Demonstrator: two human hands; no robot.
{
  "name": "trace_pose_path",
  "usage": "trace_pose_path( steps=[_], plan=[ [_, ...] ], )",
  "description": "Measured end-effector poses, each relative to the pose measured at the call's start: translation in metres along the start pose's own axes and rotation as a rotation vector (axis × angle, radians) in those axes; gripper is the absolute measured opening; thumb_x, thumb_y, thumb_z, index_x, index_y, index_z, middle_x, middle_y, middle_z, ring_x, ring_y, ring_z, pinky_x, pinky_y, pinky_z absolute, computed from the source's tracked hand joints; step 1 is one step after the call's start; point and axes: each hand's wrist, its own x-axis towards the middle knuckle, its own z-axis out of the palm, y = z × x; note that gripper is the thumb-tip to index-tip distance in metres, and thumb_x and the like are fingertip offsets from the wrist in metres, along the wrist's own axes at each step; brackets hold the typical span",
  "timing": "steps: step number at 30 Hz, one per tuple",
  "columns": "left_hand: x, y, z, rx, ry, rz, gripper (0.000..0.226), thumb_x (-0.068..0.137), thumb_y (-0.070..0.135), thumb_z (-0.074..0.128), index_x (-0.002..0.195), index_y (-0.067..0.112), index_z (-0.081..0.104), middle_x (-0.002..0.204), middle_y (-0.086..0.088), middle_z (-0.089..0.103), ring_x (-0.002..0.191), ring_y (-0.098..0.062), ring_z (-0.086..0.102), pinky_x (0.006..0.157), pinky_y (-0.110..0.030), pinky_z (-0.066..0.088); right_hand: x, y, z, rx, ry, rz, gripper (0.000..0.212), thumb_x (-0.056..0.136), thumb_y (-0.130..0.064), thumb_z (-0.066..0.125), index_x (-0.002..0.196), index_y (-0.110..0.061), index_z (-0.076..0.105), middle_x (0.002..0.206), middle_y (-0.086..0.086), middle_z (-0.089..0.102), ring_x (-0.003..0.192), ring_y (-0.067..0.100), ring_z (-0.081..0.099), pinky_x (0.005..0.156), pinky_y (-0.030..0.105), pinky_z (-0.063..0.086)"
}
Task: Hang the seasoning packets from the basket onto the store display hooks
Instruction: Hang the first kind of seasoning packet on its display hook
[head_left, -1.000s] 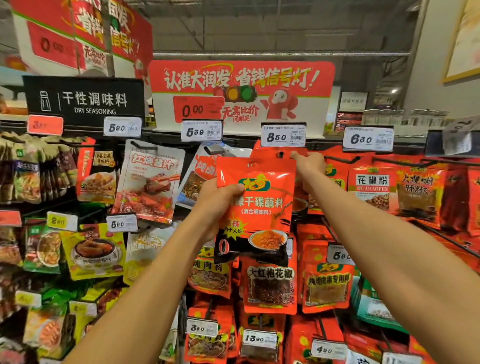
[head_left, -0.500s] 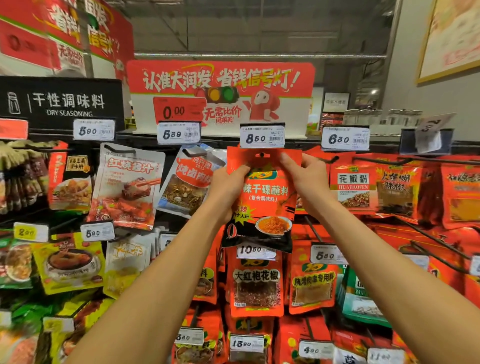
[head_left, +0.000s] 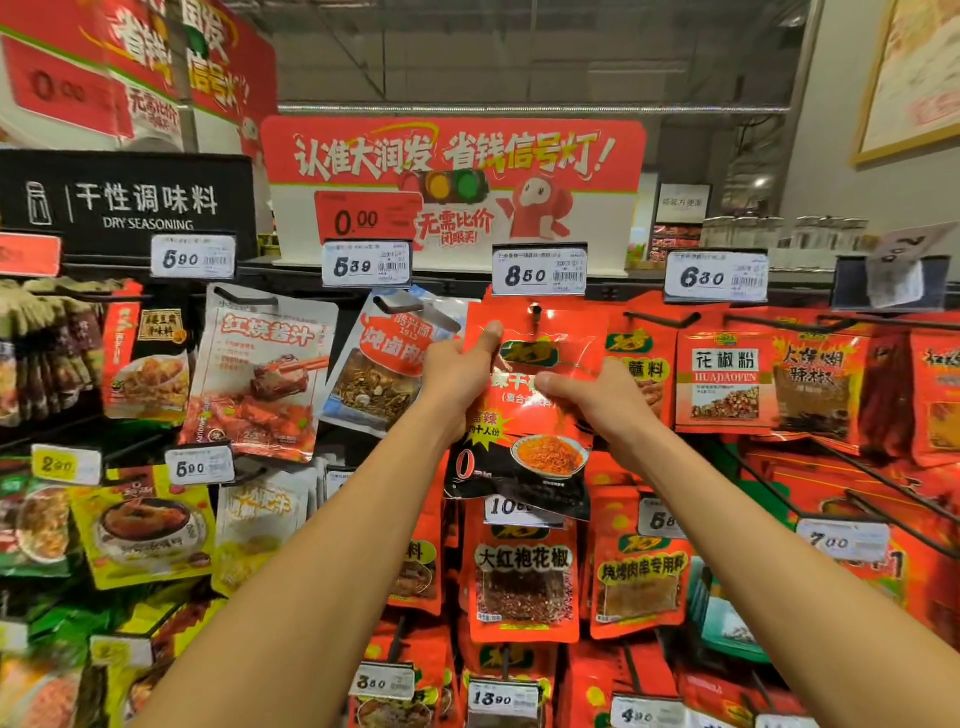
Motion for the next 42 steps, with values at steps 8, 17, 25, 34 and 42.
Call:
trace_pose_path(
  steps=[8, 17, 25, 34, 42],
  plan=[
    [0.023, -0.036, 0.003, 0.225, -0.022, 0.036, 0.018, 0.088, 0.01, 0.07, 0.106, 0.007, 0.071, 0.096, -0.004, 0.074, 0.072, -0.007, 0.064, 0.047, -0.01, 0.046, 0.064, 0.02, 0.018, -0.349, 0.382, 0.182, 0.038, 0.076, -0.041, 0.086, 0.092, -0.011, 0.07, 0.097, 0.008, 0.073, 0.088, 0.028, 0.069, 0.069, 0.034, 0.048],
    [0.053, -0.053, 0.014, 0.372, 0.11, -0.042, 0.02, 0.08, 0.013, 0.083, 0.08, 0.007, 0.064, 0.093, -0.014, 0.072, 0.081, -0.025, 0.066, 0.061, -0.031, 0.052, 0.064, 0.046, -0.008, -0.595, 0.244, 0.244, 0.045, 0.08, -0.049, 0.08, 0.107, -0.014, 0.067, 0.107, 0.009, 0.071, 0.099, 0.031, 0.066, 0.085, 0.045, 0.058],
    [0.079, -0.058, 0.033, 0.371, 0.22, -0.081, 0.023, 0.079, 0.013, 0.085, 0.09, 0.0, 0.068, 0.11, -0.016, 0.069, 0.082, -0.021, 0.061, 0.063, -0.023, 0.047, 0.098, 0.049, 0.002, -0.731, 0.274, 0.238, 0.044, 0.087, -0.043, 0.075, 0.109, -0.005, 0.07, 0.116, 0.016, 0.071, 0.109, 0.035, 0.064, 0.082, 0.035, 0.048],
    [0.072, -0.055, 0.015, 0.423, 0.125, -0.006, 0.027, 0.078, 0.02, 0.085, 0.067, 0.015, 0.061, 0.076, -0.005, 0.068, 0.072, -0.021, 0.062, 0.066, -0.029, 0.05, 0.084, 0.054, -0.014, -0.541, 0.179, 0.25, 0.03, 0.09, -0.043, 0.072, 0.104, -0.016, 0.067, 0.106, 0.007, 0.071, 0.105, 0.029, 0.065, 0.092, 0.04, 0.053],
    [0.009, -0.015, -0.01, 0.248, 0.017, 0.023, 0.012, 0.092, 0.011, 0.063, 0.082, 0.013, 0.069, 0.101, -0.02, 0.076, 0.09, -0.033, 0.075, 0.055, -0.028, 0.05, 0.02, 0.018, -0.052, -0.483, 0.178, 0.226, 0.021, 0.098, -0.023, 0.058, 0.089, -0.01, 0.072, 0.088, 0.012, 0.075, 0.074, 0.029, 0.073, 0.062, 0.035, 0.059]
  ],
)
